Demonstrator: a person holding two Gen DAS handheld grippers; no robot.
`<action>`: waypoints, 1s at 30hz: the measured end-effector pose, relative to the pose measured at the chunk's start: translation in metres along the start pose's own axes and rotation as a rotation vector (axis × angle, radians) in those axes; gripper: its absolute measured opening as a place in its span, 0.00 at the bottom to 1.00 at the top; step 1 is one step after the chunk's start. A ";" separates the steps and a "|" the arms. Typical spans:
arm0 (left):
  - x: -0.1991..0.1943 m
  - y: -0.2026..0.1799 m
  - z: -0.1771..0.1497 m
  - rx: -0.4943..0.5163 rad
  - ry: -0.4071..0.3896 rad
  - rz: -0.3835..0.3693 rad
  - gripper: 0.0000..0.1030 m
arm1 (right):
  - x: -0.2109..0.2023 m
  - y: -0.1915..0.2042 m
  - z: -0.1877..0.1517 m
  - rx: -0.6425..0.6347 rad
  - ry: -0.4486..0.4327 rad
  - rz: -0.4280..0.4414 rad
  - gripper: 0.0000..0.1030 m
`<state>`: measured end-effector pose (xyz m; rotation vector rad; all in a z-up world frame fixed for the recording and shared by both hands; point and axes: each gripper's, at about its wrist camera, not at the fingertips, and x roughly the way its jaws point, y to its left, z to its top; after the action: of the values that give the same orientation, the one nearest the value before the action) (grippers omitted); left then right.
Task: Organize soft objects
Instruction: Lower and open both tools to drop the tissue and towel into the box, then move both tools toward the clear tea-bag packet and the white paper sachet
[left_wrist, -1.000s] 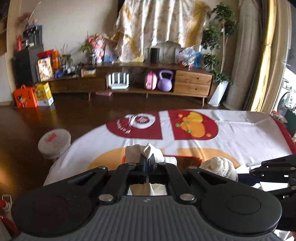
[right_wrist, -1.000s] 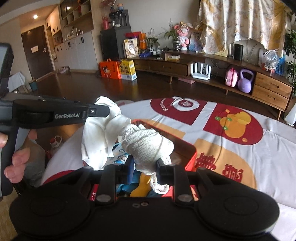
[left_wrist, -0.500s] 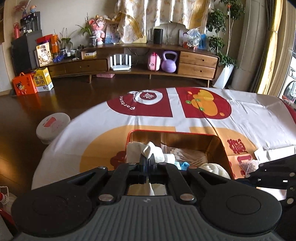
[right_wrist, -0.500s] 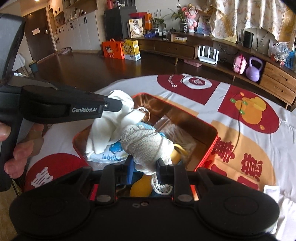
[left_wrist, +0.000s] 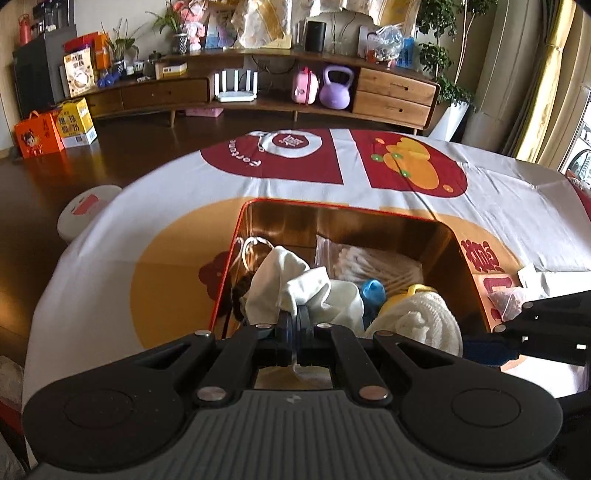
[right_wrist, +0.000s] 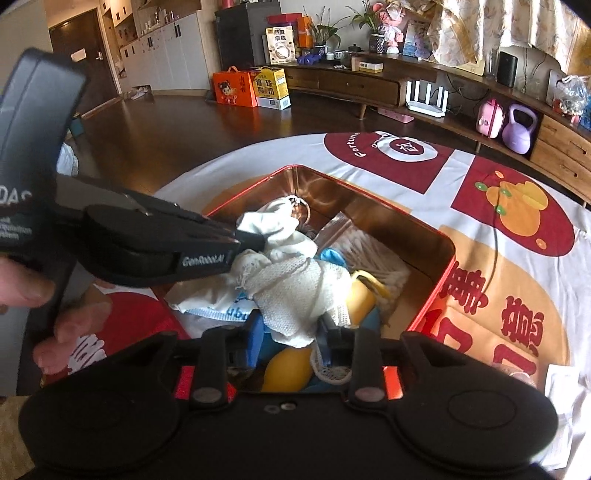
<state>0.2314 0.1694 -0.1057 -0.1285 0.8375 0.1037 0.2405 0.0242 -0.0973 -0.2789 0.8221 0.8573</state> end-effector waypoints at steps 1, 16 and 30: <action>0.001 0.000 0.000 -0.001 0.002 0.001 0.02 | -0.001 0.000 0.000 0.003 -0.001 0.002 0.31; -0.018 -0.003 0.000 -0.013 -0.010 0.020 0.03 | -0.028 -0.003 -0.005 0.027 -0.035 0.004 0.53; -0.052 -0.018 -0.002 -0.003 -0.071 0.021 0.04 | -0.075 -0.013 -0.016 0.050 -0.105 -0.029 0.71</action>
<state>0.1981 0.1497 -0.0669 -0.1185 0.7682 0.1291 0.2139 -0.0349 -0.0536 -0.2000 0.7393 0.8163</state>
